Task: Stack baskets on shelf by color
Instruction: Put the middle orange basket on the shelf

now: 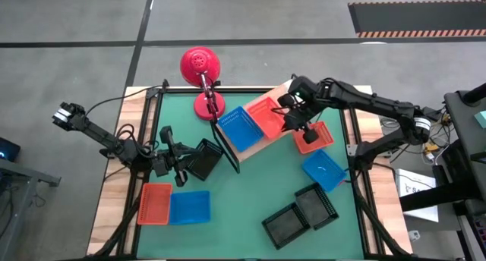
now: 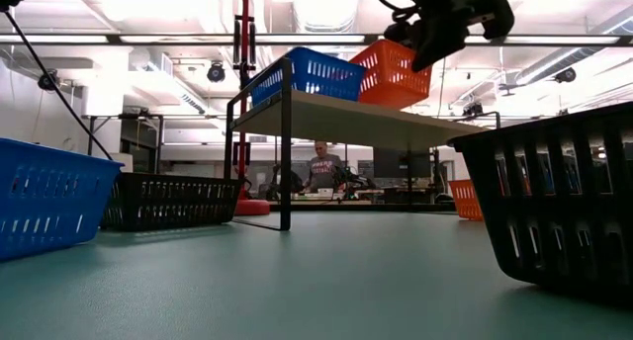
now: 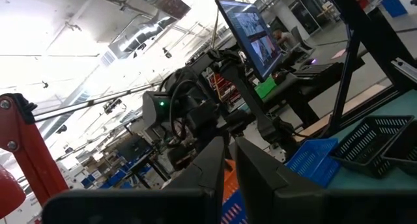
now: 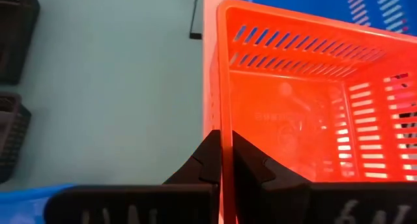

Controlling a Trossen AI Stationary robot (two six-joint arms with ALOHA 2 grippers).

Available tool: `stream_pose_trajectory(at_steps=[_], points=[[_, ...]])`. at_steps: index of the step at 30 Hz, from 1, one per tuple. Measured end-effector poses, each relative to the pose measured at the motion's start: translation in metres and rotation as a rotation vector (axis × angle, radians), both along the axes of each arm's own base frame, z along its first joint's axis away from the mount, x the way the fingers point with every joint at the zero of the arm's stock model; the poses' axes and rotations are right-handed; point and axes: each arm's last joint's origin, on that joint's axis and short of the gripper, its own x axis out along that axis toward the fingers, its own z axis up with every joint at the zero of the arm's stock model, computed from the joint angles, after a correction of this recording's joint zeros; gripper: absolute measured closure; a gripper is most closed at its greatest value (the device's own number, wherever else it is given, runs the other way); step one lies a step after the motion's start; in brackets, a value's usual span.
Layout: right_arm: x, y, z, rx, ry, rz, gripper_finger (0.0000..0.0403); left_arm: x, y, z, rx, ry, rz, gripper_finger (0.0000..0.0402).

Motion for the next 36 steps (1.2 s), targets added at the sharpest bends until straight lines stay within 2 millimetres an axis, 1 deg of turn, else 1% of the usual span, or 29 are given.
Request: stream_pose_trajectory(at_steps=[5,8,10,20,31,36], points=[[0.000,0.000,0.000,-0.034,0.011,-0.020,0.0394,0.000,0.000,0.000,0.000,0.000,0.000,0.0380],[-0.001,-0.002,0.000,-0.118,0.038,-0.075,0.0394,0.000,0.000,0.000,-0.002,0.000,-0.001,0.0380],[0.001,-0.004,-0.002,-0.134,0.050,-0.079,0.0394,0.000,0.000,0.000,-0.002,-0.001,-0.001,0.0380],[0.017,-0.010,-0.019,-0.127,0.080,-0.060,0.0394,0.000,0.000,0.000,-0.002,0.000,0.000,0.0380],[0.015,-0.009,-0.019,-0.129,0.090,-0.040,0.0394,0.000,0.000,0.000,-0.001,0.000,-0.001,0.0380],[0.015,-0.009,-0.019,-0.101,0.096,-0.080,0.0394,0.000,0.000,0.000,-0.001,0.000,-0.001,0.0380]])
